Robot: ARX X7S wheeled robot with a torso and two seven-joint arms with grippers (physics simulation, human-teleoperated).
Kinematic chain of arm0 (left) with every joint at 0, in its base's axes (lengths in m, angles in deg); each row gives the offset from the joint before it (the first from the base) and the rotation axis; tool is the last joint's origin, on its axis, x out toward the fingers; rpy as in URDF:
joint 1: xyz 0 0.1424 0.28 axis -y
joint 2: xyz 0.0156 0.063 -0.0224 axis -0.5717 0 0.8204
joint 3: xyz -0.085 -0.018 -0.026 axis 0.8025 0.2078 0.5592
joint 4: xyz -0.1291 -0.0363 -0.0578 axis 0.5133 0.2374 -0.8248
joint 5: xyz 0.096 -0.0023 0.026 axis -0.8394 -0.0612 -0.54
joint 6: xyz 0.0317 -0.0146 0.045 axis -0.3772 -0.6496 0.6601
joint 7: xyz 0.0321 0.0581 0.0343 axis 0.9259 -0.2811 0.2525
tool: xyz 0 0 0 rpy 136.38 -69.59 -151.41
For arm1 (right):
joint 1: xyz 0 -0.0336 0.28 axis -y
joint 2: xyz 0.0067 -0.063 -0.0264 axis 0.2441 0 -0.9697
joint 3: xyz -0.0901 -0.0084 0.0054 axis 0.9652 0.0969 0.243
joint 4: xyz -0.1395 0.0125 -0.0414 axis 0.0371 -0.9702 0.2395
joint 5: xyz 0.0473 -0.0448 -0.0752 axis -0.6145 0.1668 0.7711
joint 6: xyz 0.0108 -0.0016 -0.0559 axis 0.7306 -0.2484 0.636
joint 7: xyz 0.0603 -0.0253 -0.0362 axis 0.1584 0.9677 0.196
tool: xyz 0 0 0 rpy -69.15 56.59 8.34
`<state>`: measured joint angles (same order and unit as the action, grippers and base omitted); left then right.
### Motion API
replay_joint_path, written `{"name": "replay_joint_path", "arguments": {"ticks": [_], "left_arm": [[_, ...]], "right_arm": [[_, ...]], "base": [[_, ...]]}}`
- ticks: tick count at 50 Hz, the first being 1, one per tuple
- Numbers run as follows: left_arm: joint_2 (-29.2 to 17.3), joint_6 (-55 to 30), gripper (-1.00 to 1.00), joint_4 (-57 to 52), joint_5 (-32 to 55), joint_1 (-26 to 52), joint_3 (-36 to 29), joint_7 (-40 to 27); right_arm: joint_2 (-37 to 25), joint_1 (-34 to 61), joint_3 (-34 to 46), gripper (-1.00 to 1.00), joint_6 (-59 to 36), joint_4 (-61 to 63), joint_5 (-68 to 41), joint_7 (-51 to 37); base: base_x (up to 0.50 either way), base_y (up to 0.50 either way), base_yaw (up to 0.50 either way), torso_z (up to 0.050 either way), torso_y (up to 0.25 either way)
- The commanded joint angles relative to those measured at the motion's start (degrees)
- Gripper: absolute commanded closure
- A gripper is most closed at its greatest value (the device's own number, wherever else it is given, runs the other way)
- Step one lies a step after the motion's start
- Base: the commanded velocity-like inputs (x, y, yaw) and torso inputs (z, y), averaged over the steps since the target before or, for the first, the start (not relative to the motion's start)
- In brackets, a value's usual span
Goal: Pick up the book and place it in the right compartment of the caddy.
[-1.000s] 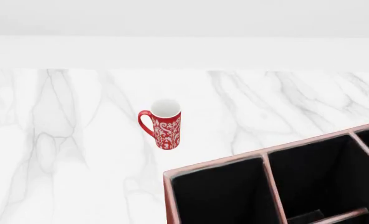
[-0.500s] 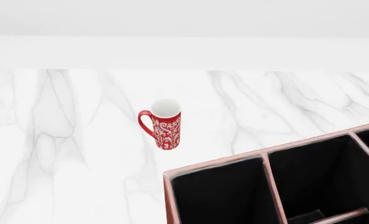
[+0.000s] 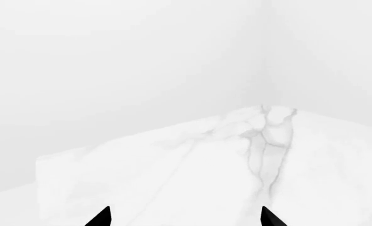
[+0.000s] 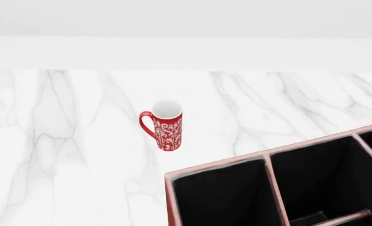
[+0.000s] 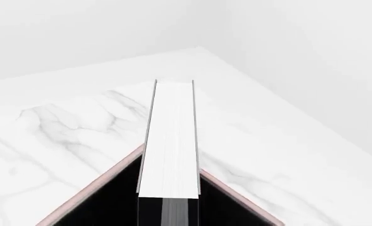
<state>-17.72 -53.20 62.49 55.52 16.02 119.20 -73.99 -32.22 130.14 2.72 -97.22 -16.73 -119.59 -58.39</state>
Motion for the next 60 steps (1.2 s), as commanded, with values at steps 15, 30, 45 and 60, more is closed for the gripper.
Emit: {"name": "replay_joint_path", "arguments": {"ticks": [15, 30, 45, 60], "left_arm": [[-0.3, 0.33, -1.0, 0.67, -0.29, 0.14, -0.76, 0.17], [-0.41, 0.29, -1.0, 0.48, -0.31, 0.12, -0.84, 0.05], [-0.22, 0.75, -1.0, 0.63, -0.6, 0.06, -0.97, 0.23], [-0.21, 0.6, -1.0, -0.2, -0.6, -0.25, -0.97, 0.1]], "right_arm": [[-0.97, -1.77, -3.7, 1.0, -2.94, 4.46, -10.76, -8.35], [-2.04, -4.77, -1.15, 1.0, 1.8, 3.32, -9.87, -6.36], [-2.24, -8.35, 1.98, 1.0, 6.88, 2.51, -7.27, -2.67], [-2.09, -9.69, 4.57, 1.0, 10.83, -0.27, -4.59, 0.15]], "base": [[0.0, 0.0, 0.0, 0.0, 0.001], [0.0, 0.0, 0.0, 0.001, 0.001], [0.0, 0.0, 0.0, 0.0, 0.001], [0.0, 0.0, 0.0, 0.001, 0.001]]}}
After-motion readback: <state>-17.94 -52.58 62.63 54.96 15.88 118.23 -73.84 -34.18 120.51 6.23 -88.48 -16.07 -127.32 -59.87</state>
